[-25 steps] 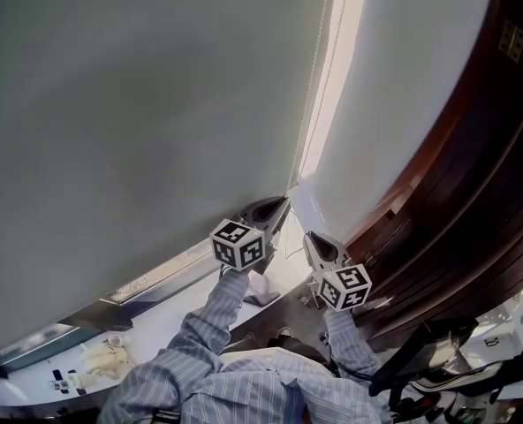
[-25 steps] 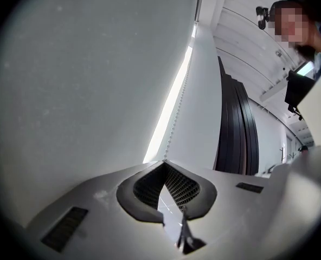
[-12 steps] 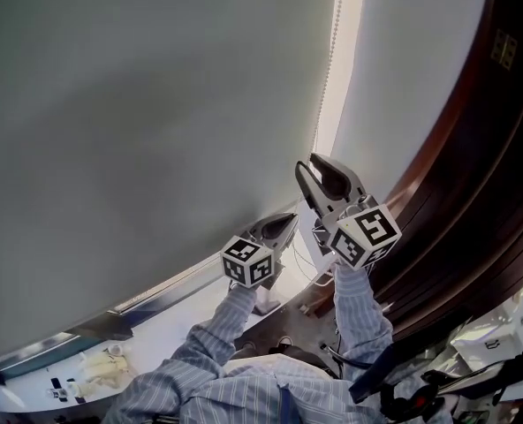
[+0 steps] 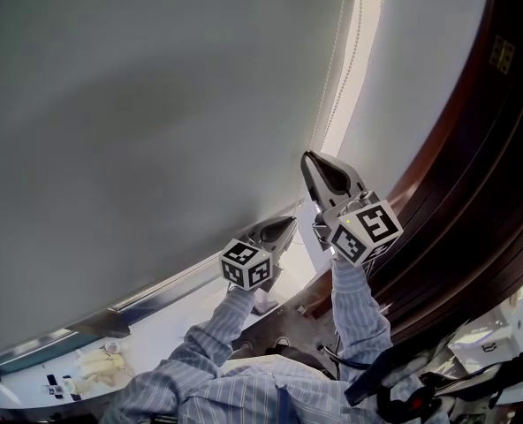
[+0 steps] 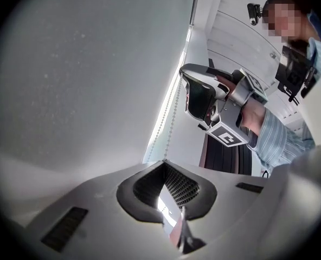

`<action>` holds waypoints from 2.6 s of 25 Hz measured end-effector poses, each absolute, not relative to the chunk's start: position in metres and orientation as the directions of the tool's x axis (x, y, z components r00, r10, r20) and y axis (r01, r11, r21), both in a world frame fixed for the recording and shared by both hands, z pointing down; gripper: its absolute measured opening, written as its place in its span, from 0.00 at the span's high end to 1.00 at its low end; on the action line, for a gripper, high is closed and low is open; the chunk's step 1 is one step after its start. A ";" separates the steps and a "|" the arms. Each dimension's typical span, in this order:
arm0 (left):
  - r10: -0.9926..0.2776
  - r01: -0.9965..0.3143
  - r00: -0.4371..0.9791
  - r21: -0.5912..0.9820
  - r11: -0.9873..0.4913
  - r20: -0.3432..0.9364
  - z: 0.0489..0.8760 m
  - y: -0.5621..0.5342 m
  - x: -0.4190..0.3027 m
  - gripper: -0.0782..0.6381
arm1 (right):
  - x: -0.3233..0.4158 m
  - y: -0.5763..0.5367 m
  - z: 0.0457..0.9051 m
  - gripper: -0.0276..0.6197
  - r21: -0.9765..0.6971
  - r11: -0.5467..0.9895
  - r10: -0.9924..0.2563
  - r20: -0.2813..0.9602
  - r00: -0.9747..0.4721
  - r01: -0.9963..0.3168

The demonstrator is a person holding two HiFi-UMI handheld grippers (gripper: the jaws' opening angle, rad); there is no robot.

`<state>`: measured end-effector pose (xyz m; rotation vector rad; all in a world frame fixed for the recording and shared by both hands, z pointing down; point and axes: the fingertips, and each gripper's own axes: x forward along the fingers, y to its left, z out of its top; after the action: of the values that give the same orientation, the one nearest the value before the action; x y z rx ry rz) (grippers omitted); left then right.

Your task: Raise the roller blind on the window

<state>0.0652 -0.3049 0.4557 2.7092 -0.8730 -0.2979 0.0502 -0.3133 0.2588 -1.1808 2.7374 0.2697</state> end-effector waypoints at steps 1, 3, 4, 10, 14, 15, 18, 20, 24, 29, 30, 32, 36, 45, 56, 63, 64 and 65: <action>-0.596 -0.536 0.795 0.329 -0.778 -0.114 0.457 -0.303 0.065 0.88 | 0.049 -0.312 0.260 0.94 0.142 0.652 -0.719 -0.196 -0.667 -0.745; -0.595 -0.531 0.795 0.338 -0.777 -0.117 0.459 -0.298 0.066 0.88 | 0.049 -0.307 0.262 0.94 0.204 0.605 -0.748 -0.185 -0.638 -0.769; -0.593 -0.530 0.797 0.340 -0.777 -0.113 0.461 -0.296 0.067 0.88 | 0.049 -0.305 0.264 0.94 0.220 0.588 -0.759 -0.182 -0.625 -0.779; -0.586 -0.538 0.810 0.392 -0.746 -0.004 0.507 -0.293 0.073 0.88 | 0.057 -0.311 0.306 0.94 0.244 0.545 -0.814 -0.075 -0.576 -0.802; -0.567 -0.574 0.806 0.453 -0.682 0.169 0.583 -0.286 0.070 0.88 | 0.059 -0.309 0.385 0.94 0.209 0.559 -0.826 0.064 -0.560 -0.802; -0.560 -0.585 0.801 0.472 -0.660 0.211 0.604 -0.282 0.068 0.88 | 0.059 -0.305 0.406 0.94 0.184 0.569 -0.821 0.079 -0.565 -0.802; -0.523 -0.608 0.792 0.486 -0.628 0.315 0.651 -0.267 0.064 0.88 | 0.053 -0.295 0.446 0.94 0.076 0.605 -0.796 0.100 -0.597 -0.793; -0.516 -0.600 0.798 0.476 -0.642 0.310 0.657 -0.258 0.066 0.88 | 0.047 -0.292 0.454 0.94 0.038 0.617 -0.785 0.099 -0.612 -0.786; -0.557 -0.583 0.807 0.411 -0.701 0.195 0.623 -0.247 0.059 0.88 | 0.040 -0.295 0.447 0.94 0.121 0.603 -0.797 0.125 -0.590 -0.789; -0.636 -0.626 0.769 0.121 -0.770 -0.070 0.490 -0.220 0.024 0.83 | 0.051 -0.299 0.451 0.94 0.109 0.582 -0.812 0.124 -0.570 -0.806; -0.611 -0.609 0.783 0.056 -0.791 -0.120 0.453 -0.211 0.026 0.83 | 0.052 -0.300 0.450 0.94 0.113 0.582 -0.813 0.121 -0.570 -0.806; -0.536 -0.556 0.818 -0.043 -0.830 -0.210 0.376 -0.196 0.038 0.83 | 0.057 -0.303 0.449 0.94 0.113 0.581 -0.814 0.119 -0.569 -0.806; -0.502 -0.551 0.828 -0.194 -0.812 -0.250 0.272 -0.205 0.063 0.83 | 0.062 -0.305 0.450 0.94 0.104 0.580 -0.814 0.113 -0.570 -0.808; -0.622 -0.680 0.712 -0.099 -0.727 -0.324 0.200 -0.314 0.057 0.75 | 0.049 -0.290 0.449 0.94 0.117 0.598 -0.801 0.101 -0.590 -0.793; -0.531 -0.570 0.743 0.030 -0.821 -0.407 0.201 -0.320 0.051 0.88 | 0.046 -0.285 0.451 0.94 0.128 0.595 -0.804 0.083 -0.589 -0.793; -0.557 -0.558 0.754 0.110 -0.823 -0.348 0.257 -0.328 0.054 0.88 | 0.047 -0.278 0.505 0.94 0.124 0.587 -0.806 0.184 -0.563 -0.800; -0.562 -0.552 0.758 0.134 -0.823 -0.331 0.270 -0.329 0.054 0.88 | 0.049 -0.276 0.519 0.94 0.117 0.586 -0.803 0.210 -0.557 -0.802; -0.568 -0.549 0.761 0.154 -0.821 -0.315 0.284 -0.329 0.054 0.88 | 0.051 -0.274 0.533 0.94 0.111 0.587 -0.799 0.239 -0.552 -0.802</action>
<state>0.0540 -0.3290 0.2838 2.8984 -0.9198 -0.5444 0.0512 -0.2742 0.5335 -1.5629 3.0286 -0.0193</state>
